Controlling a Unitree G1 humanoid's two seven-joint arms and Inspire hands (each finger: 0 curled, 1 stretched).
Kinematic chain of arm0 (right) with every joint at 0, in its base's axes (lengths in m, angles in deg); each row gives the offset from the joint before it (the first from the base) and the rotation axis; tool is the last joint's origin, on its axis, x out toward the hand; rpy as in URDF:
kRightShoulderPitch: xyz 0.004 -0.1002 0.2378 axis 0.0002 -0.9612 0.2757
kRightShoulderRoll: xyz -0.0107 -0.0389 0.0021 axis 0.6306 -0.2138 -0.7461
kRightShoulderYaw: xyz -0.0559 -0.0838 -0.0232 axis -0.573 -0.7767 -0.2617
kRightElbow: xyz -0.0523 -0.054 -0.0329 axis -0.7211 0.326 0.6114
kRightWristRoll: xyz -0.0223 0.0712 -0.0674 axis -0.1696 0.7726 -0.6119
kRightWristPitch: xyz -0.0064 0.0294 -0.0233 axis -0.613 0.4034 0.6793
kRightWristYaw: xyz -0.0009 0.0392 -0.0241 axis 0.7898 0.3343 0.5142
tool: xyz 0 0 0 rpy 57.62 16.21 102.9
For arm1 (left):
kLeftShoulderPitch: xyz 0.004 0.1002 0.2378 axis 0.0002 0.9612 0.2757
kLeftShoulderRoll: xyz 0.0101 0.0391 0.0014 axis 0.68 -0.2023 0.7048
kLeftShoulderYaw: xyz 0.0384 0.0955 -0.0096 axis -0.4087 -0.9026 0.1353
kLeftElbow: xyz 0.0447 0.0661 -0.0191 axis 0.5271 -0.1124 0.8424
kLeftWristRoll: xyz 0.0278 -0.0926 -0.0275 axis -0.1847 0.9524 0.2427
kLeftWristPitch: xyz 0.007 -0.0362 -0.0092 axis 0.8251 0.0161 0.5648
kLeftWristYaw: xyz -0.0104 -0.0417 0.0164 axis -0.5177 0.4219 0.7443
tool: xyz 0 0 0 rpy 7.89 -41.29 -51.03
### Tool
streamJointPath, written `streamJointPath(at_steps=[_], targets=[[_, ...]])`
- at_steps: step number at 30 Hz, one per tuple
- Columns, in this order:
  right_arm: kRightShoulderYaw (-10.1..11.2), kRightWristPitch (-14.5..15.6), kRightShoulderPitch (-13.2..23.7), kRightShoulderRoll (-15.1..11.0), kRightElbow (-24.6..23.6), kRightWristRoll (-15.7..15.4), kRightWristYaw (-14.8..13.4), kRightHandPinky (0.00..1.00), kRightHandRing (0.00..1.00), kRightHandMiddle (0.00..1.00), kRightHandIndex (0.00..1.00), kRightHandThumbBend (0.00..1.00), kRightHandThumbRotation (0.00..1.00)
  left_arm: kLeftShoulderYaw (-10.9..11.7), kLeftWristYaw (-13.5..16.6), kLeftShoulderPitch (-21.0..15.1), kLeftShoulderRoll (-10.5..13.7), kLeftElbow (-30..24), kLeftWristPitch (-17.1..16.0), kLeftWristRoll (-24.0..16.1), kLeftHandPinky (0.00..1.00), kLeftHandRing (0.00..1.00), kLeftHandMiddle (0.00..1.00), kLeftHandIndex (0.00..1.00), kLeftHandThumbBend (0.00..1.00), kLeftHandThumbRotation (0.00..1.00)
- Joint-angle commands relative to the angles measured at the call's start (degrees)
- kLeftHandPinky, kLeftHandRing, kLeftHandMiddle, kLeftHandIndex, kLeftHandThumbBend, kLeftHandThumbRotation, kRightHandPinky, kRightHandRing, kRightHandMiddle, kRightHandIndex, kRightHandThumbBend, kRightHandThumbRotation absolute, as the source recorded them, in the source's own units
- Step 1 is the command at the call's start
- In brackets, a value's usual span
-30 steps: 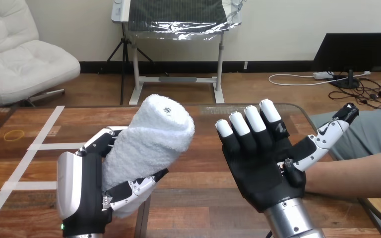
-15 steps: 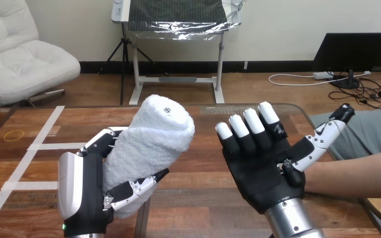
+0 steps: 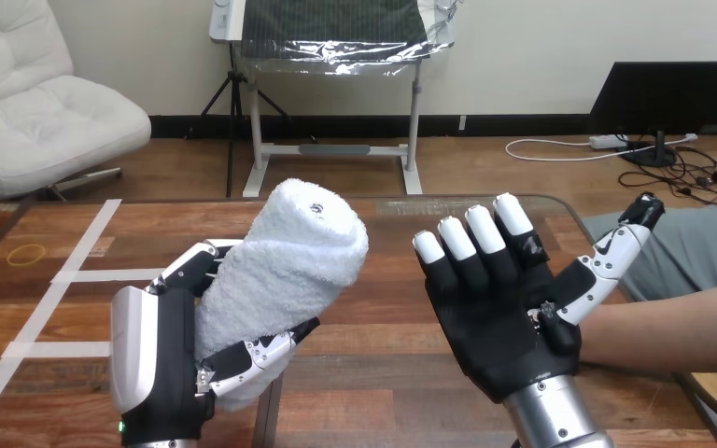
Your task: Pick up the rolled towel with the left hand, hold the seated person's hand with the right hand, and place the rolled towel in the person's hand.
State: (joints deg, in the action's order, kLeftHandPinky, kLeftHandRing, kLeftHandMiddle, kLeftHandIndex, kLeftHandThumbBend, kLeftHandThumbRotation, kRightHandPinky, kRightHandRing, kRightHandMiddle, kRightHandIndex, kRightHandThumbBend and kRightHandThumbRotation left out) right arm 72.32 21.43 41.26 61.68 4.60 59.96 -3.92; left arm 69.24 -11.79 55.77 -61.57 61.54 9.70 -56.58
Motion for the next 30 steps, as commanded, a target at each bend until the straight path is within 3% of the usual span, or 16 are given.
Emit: streamJointPath(at_steps=[1,10,13,17,24,30], targets=[[0.60,-1.72,4.08,5.38,0.16,-1.54,2.37,0.00,0.00,0.00,0.00,0.89,1.00,1.20,0.36,-2.69,-0.68,-2.80,-0.64,-0.25,0.41,0.44,0.50,0.53,0.64,0.04],[0.73,-1.88,3.77,6.35,-0.97,-2.49,-0.93,0.00,0.00,0.00,0.00,0.85,1.00,1.17,0.50,-2.75,-0.59,-2.73,-0.77,-0.91,0.41,0.45,0.50,0.53,0.63,0.03],[0.84,-1.28,3.72,6.37,-1.91,-2.76,-5.20,0.00,0.00,0.00,0.00,0.83,1.00,1.17,0.60,-2.78,-0.62,-2.73,-0.81,-0.97,0.41,0.44,0.50,0.53,0.63,0.03],[0.87,-0.93,3.92,6.05,-2.57,-3.11,-8.66,0.00,0.00,0.00,0.00,0.77,1.00,1.19,0.59,-2.75,-0.74,-2.85,-0.66,-0.94,0.41,0.44,0.50,0.53,0.63,0.03],[1.41,0.35,4.40,6.28,-2.65,-0.06,-11.48,0.00,0.00,0.00,0.00,0.63,1.00,1.17,0.26,-2.64,-0.85,-3.18,-0.44,-0.70,0.42,0.44,0.50,0.53,0.63,0.04],[1.40,0.52,5.02,5.98,-2.28,0.00,-12.28,0.00,0.00,0.00,0.00,0.50,1.00,1.19,0.17,-2.69,-0.75,-3.17,-0.58,-0.61,0.42,0.44,0.49,0.53,0.63,0.04]])
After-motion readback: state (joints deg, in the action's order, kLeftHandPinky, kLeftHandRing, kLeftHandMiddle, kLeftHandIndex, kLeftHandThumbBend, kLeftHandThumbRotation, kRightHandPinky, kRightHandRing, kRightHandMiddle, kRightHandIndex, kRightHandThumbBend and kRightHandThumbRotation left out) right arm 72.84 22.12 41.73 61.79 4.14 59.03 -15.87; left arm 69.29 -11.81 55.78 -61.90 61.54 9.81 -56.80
